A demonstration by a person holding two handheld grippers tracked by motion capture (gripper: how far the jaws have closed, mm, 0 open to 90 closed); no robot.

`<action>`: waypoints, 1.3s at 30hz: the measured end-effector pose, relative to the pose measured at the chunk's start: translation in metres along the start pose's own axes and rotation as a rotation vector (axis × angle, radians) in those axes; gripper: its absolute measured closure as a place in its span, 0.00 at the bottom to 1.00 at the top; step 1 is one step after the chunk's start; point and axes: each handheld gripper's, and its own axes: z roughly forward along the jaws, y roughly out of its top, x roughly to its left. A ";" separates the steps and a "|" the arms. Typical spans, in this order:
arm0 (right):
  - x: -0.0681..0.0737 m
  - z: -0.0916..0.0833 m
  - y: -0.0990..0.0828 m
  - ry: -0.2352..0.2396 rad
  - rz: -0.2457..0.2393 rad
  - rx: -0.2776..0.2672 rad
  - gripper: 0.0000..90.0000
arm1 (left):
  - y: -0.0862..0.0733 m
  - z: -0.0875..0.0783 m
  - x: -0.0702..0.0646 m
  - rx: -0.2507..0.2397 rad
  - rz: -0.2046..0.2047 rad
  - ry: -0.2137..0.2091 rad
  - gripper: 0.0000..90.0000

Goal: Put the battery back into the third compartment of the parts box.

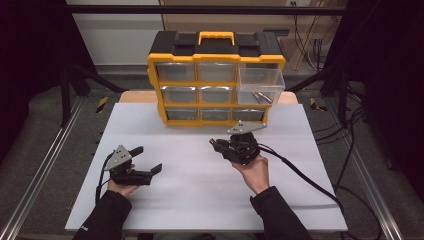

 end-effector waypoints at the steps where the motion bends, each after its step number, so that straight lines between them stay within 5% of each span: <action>1: -0.001 -0.003 0.002 -0.002 0.004 -0.001 0.86 | 0.000 0.000 0.000 0.000 0.000 0.000 0.01; 17: -0.011 -0.057 0.046 -0.061 -0.033 -0.101 0.86 | 0.000 0.000 0.000 0.001 -0.001 0.001 0.01; 39: -0.033 -0.108 0.109 -0.169 -0.026 -0.219 0.86 | 0.000 0.000 0.000 -0.003 -0.001 0.001 0.01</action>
